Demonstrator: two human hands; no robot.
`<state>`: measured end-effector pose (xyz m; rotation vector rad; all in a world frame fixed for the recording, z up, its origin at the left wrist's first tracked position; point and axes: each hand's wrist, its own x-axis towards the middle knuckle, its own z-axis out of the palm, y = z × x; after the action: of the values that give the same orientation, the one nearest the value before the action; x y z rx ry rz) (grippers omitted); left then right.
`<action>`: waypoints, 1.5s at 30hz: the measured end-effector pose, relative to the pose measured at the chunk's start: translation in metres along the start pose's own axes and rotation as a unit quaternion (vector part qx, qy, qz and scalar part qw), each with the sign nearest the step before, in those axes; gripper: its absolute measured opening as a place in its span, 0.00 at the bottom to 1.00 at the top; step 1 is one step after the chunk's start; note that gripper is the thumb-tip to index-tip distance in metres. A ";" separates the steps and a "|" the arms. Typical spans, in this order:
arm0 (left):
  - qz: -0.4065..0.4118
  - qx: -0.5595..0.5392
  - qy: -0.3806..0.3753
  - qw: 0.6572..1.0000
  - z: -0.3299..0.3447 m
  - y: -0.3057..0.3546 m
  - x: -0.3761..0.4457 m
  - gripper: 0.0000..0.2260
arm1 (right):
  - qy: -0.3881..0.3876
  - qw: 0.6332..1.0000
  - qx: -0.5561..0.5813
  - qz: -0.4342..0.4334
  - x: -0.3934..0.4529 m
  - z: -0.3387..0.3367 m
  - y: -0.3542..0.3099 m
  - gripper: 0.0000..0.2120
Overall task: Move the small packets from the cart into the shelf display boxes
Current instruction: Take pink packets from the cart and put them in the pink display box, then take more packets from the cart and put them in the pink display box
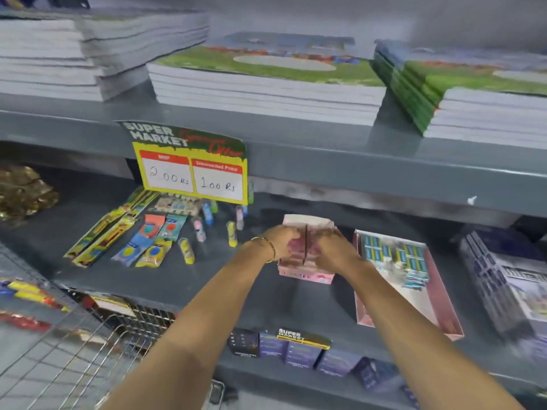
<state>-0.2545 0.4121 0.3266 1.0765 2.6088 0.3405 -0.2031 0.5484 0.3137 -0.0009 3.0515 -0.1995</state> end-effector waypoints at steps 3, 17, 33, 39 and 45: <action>-0.033 0.001 0.035 0.999 0.010 -0.006 -0.004 0.22 | -0.023 0.999 0.012 0.025 -0.001 -0.002 -0.002 0.19; -0.308 -0.180 0.349 0.867 0.103 -0.134 -0.282 0.31 | 0.004 0.931 0.147 -0.333 -0.064 0.086 -0.240 0.26; -0.541 -0.257 -0.052 0.799 0.419 -0.232 -0.467 0.53 | -0.278 0.718 -0.312 -0.557 -0.055 0.394 -0.410 0.34; -0.517 -0.209 -0.048 0.829 0.464 -0.238 -0.462 0.53 | -0.231 0.740 -0.327 -0.541 -0.061 0.433 -0.403 0.38; -0.543 -0.276 0.028 0.793 0.454 -0.236 -0.461 0.48 | -0.245 0.761 -0.287 -0.528 -0.064 0.416 -0.412 0.47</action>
<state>0.0676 -0.0333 -0.0879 -0.6504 2.4212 0.7413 -0.1065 0.0857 -0.0388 -1.5170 2.0976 0.5856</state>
